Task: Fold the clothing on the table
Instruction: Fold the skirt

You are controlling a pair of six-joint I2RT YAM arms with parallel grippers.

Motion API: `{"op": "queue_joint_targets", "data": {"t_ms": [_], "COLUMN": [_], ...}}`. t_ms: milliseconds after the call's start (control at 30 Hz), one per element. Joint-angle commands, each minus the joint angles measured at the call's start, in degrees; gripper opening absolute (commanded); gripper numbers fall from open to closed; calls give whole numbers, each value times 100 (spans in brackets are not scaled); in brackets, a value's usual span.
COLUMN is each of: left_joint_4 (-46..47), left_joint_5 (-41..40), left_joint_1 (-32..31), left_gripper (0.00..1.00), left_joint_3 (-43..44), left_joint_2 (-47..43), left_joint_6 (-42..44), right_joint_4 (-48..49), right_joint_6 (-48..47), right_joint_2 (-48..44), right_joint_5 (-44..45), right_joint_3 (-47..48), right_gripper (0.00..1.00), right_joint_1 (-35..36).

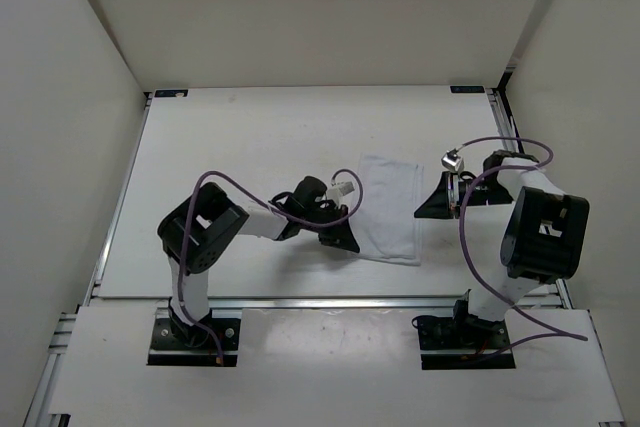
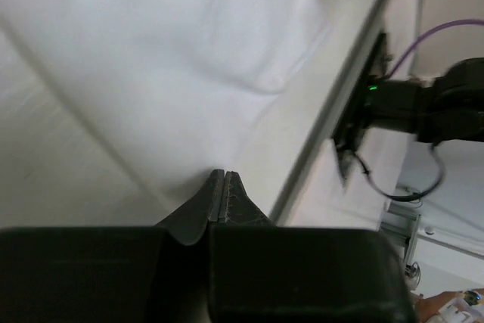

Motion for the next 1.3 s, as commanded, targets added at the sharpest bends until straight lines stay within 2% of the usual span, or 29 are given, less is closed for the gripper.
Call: {"op": "queue_joint_targets", "data": {"t_ms": [0, 67, 233, 300, 433, 533, 600, 633, 667, 700, 733, 800, 867, 900, 967, 1033, 1167, 1267], "left_joint_4": [-82, -143, -986, -786, -398, -652, -750, -698, -706, -715, -784, -1205, -1487, -1653, -1751, -1752, -2217, -2297], "left_joint_5": [-287, -359, -850, -868, -886, -667, -832, -807, -746, -684, -623, -666, -692, -675, -657, -649, -613, -798], "left_joint_1": [-64, -73, -178, -143, -91, 6, 137, 207, 269, 339, 357, 401, 445, 454, 489, 481, 411, 296], "left_gripper": [0, 0, 0, 0, 0, 0, 5, 15, 16, 18, 24, 29, 42, 42, 49, 56, 57, 58], "left_joint_3": [-194, -81, 289, 97, -177, -71, -176, -211, -229, -160, -115, 182, 394, 447, 544, 597, 834, 870], "left_joint_2": [114, 290, 580, 468, -296, -701, -1078, -1115, -1185, -1177, -1151, -976, -818, -686, -545, -448, -158, -52], "left_joint_6": [312, 356, 830, 717, 541, 400, 304, 225, 189, 154, 197, 337, 496, 558, 619, 602, 610, 690], "right_joint_4": [-233, -242, -224, -250, -94, 170, 522, 714, 820, 856, 961, 1067, 1373, 1462, 2005, 2340, 2605, 2641], "right_joint_6": [-185, -203, -185, -159, -72, 331, 831, 1095, 1185, 1342, 1483, 1607, 1800, 1949, 2414, 2966, 3699, 3778], "right_joint_2": [64, 100, 232, 197, 74, -171, -329, -479, -541, -585, -620, -638, -700, -804, -1190, -1445, -1842, -1747], "right_joint_5": [-218, -157, -253, -218, 54, 536, 1070, 1501, 1688, 1890, 1953, 2119, 2042, 2067, 2137, 2426, 2900, 3166], "right_joint_3": [298, 299, 246, 307, 159, -87, -306, -438, -492, -545, -589, -607, -817, -1035, -1501, -1826, -2153, -2268], "right_gripper": [0, 1, 0, 0, 0, 10, 29, 34, 46, 73, 78, 79, 78, 78, 80, 77, 80, 82], "right_joint_1": [-55, -47, -240, -214, -65, 120, 286, 374, 445, 506, 498, 420, 297, 174, 129, 199, 787, 719]}}
